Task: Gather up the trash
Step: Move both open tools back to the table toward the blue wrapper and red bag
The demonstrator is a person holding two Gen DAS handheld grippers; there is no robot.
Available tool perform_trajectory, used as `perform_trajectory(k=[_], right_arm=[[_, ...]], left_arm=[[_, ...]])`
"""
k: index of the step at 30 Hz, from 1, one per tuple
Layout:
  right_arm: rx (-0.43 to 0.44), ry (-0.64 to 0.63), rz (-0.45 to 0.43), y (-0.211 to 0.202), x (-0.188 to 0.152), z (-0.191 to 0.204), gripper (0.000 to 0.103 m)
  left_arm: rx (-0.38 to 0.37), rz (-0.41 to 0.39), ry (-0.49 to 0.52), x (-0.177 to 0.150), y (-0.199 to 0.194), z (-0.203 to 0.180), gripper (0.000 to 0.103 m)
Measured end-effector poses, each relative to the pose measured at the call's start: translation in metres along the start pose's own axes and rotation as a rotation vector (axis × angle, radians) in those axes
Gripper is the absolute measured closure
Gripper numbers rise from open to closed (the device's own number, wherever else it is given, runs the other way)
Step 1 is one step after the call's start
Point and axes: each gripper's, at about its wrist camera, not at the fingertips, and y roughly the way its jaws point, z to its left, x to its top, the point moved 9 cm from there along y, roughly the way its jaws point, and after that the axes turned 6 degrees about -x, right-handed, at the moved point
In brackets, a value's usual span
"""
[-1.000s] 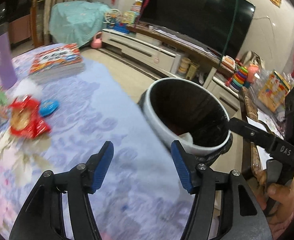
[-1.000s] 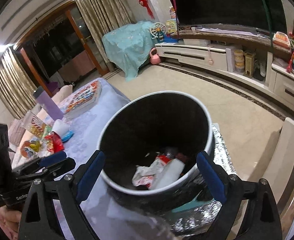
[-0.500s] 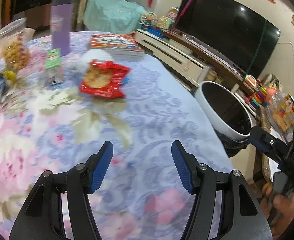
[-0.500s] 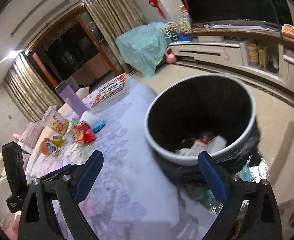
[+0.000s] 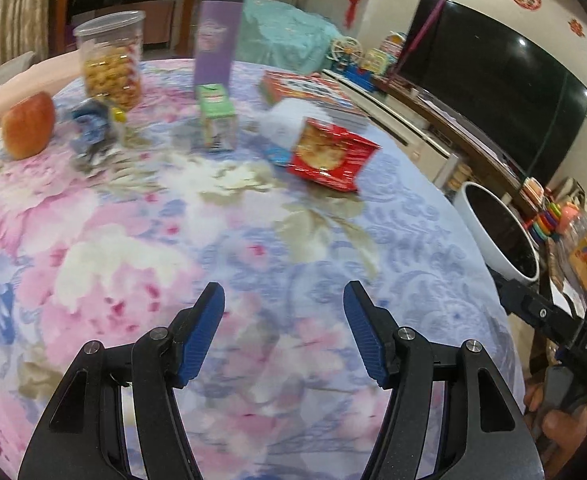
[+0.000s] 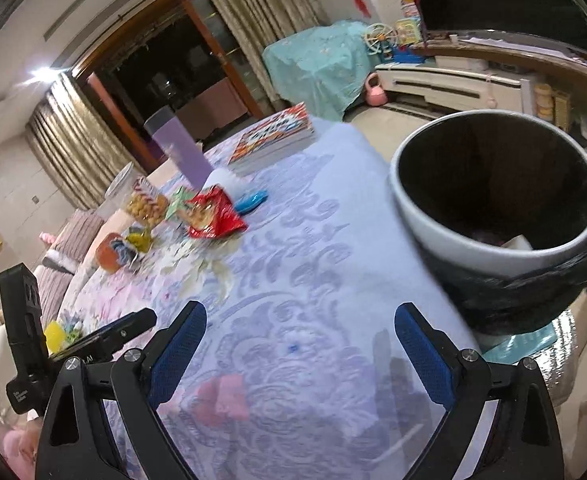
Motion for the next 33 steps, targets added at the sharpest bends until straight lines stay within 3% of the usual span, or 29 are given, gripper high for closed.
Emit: perform_trajectory(k=[26,33], right_arm=[[0.072,-0.083,0.049,0.065,0.0,0.086,0.007],[0.065,-0.077,0.038,0.08,0.017,0.091,0.007]], left_arm=[[0.109,-0.029,-0.11,0.01,-0.015,0.089,0.035],[0.176,-0.053,-0.117,0.036,-0.009,0.113,0.023]])
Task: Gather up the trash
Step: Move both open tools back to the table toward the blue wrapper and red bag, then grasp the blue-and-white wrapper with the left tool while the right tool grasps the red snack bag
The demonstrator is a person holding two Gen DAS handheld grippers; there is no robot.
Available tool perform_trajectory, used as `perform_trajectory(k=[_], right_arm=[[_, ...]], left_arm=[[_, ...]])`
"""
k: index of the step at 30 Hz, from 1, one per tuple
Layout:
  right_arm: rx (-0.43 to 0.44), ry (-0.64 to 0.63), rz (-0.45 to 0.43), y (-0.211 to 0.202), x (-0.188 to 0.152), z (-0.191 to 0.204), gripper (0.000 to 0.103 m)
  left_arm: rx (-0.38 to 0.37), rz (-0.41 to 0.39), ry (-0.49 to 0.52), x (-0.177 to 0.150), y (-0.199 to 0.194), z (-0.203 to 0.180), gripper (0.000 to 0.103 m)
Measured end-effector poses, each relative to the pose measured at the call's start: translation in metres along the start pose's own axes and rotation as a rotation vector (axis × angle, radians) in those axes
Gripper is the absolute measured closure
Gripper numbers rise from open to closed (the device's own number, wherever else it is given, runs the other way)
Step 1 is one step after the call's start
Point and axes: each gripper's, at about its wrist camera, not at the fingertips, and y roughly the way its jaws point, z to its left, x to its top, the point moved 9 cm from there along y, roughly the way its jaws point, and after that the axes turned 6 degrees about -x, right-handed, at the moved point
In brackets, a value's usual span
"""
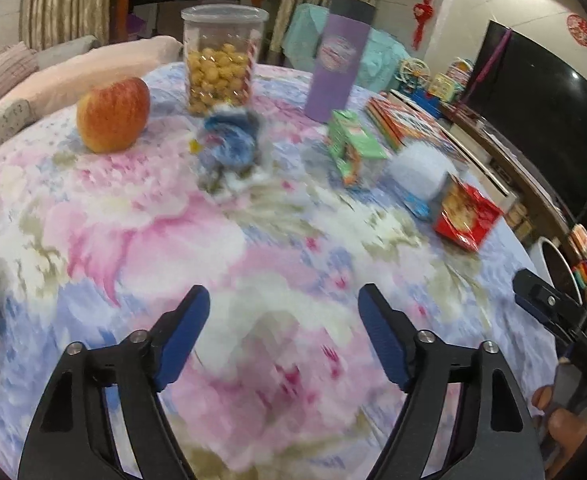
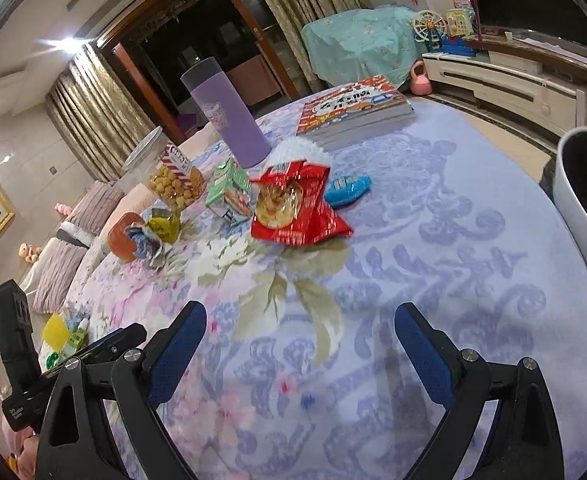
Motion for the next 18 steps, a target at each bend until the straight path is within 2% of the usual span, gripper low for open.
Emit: perform_trajectory(k=[6,13,18], right_arm=[[-0.002,0.004,-0.007,0.014,0.017,0.003,0.007],[-0.013,-0.013,-0.003,0.033,0.03,0.006,0.007],[-0.029,-0.007,-0.006,0.043,0.037,0.003,0.007]], left_arm=[[0.065,-0.038,-0.002,0.036,0.018,0.018,0.02],[0.1,-0.089,0.004,0.069,0.032,0.03,0.019],[0.109,-0.093,-0.001,0.08,0.046,0.036,0.019]])
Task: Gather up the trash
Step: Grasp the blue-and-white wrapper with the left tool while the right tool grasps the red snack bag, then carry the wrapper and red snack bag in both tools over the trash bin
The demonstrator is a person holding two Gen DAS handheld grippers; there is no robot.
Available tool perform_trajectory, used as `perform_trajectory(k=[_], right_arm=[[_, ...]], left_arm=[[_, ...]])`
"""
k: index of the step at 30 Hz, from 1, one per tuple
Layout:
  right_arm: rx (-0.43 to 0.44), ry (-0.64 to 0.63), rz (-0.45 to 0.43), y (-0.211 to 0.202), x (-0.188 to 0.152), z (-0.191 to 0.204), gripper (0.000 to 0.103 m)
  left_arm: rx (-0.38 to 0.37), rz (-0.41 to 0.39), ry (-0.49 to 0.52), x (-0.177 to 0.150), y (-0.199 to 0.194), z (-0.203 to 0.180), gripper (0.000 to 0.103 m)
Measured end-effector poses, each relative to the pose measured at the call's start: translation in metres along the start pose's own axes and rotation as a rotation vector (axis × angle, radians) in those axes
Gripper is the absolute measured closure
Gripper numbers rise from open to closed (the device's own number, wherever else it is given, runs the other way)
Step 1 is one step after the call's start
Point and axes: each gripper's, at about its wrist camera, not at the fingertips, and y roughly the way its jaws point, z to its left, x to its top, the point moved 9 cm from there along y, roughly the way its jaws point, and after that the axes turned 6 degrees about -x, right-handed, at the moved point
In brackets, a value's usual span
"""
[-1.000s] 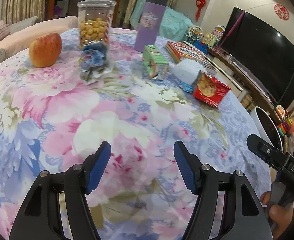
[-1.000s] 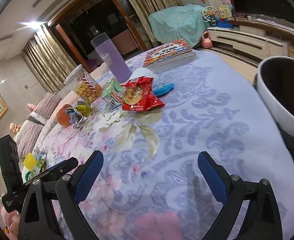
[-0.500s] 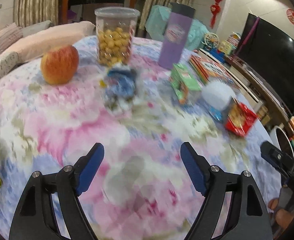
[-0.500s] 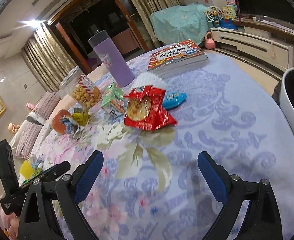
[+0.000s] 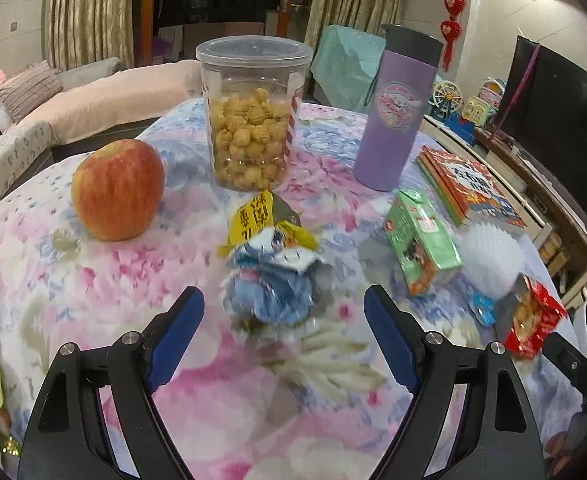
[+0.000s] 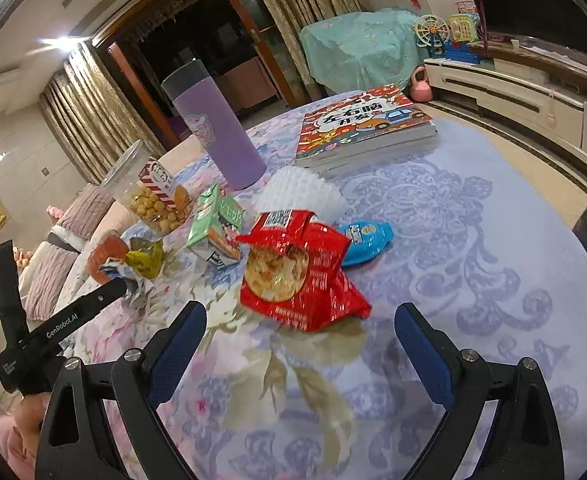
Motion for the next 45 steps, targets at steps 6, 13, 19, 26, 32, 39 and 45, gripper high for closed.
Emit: perform_trajectory(k=[6,13,19,26,32,39,45], right_arm=[[-0.007,-0.017,-0.015,0.01,0.009,0.003,0.018],[0.006,-0.025,0.024,0.01,-0.005,0.002,0.091],[0.031,-0.02,-0.001,-0.013,-0.01,-0.002,0.097],[0.036,0.003,-0.028,-0.042,-0.018,-0.014,0.097],[0.028,0.022,-0.057,-0.068,-0.021,-0.029,0.098],[0.008,0.056,-0.091,-0.098,-0.025,-0.052,0.098],[-0.02,0.093,-0.111,-0.115,-0.031,-0.073,0.098]], left_arm=[[-0.024,0.022,0.046,-0.001,0.012,-0.008,0.067],[-0.105,0.055,0.043,-0.021,-0.002,-0.024,0.095],[-0.215,0.071,0.052,-0.043,-0.027,-0.059,0.095],[-0.325,0.096,0.11,-0.068,-0.052,-0.112,0.095],[-0.392,0.102,0.148,-0.079,-0.069,-0.15,0.095],[-0.443,0.122,0.175,-0.093,-0.079,-0.181,0.095],[-0.481,0.136,0.209,-0.102,-0.086,-0.207,0.095]])
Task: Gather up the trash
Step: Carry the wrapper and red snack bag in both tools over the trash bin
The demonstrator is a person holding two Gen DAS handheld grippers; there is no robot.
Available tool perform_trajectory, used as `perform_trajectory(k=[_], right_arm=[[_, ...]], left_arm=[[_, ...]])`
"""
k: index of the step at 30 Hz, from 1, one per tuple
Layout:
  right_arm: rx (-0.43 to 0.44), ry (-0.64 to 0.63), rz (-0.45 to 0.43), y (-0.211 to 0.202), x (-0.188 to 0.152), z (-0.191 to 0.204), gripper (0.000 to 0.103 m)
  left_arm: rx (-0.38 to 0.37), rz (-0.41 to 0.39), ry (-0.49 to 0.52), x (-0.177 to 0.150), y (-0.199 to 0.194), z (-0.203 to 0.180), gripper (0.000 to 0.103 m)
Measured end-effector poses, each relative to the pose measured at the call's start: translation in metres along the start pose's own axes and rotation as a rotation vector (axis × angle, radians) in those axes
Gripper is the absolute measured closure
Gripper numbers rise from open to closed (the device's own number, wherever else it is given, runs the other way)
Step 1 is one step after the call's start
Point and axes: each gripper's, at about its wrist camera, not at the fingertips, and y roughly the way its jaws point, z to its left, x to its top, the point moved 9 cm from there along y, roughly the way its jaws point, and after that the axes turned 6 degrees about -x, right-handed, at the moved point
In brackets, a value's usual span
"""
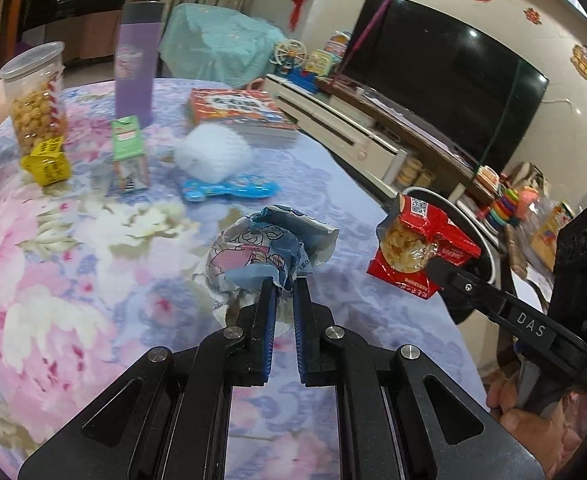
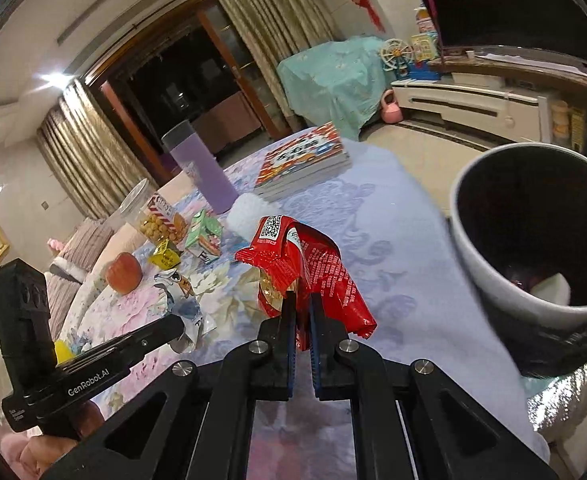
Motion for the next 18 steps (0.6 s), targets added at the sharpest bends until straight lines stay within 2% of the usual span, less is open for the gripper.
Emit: perform_trajectory(k=[18], right_arm=[[-0.081,0.086,-0.062,-0.046,-0.002,-0.062,0.098]], left_arm=[[-0.09,0.059,0.074,-0.012,0.023,-0.069,0.095]])
